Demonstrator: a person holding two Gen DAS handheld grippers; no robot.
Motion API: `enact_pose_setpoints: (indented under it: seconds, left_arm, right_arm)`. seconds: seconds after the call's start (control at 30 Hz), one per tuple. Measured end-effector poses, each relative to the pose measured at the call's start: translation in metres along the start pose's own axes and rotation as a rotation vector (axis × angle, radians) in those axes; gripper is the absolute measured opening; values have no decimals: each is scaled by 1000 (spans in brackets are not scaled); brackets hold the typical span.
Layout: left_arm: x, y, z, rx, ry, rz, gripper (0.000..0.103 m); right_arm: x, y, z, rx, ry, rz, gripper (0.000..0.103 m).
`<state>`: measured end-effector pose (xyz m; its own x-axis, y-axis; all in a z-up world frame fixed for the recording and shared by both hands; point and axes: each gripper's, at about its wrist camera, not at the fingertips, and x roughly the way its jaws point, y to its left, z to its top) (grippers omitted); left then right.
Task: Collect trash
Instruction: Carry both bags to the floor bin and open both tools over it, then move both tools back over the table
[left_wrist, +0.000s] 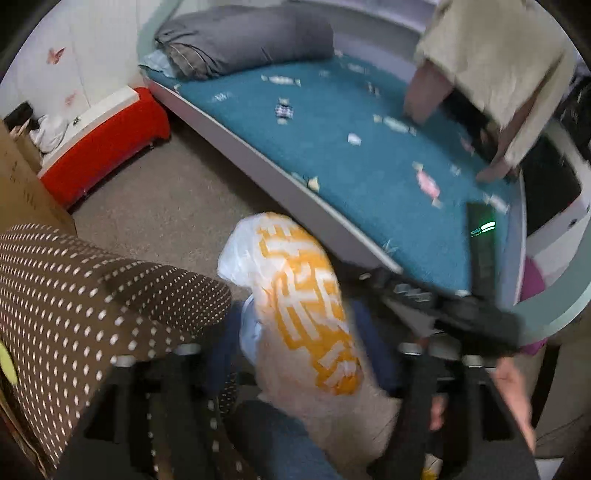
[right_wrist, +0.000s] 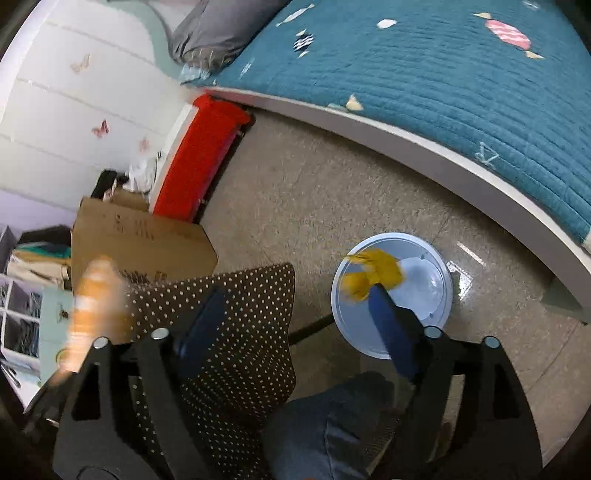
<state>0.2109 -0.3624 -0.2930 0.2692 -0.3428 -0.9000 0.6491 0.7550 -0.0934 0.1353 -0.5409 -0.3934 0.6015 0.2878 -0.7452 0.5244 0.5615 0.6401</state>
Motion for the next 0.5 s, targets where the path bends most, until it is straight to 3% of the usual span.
enact_pose_setpoints:
  seconds: [0.07,0.13,0.5]
  left_arm:
    - [5,2,2,11,-6,33,86]
    - [6,5,2,5,-6,37,87]
    - [-61,15,-12,-46,-159,64,88]
  right_arm:
    - [-9,-2,0,2,-27,-9,91]
    - [-21,-2,-2,-1,-61,-19,96]
    - [-68,37,-12,-97,-175,-81,97]
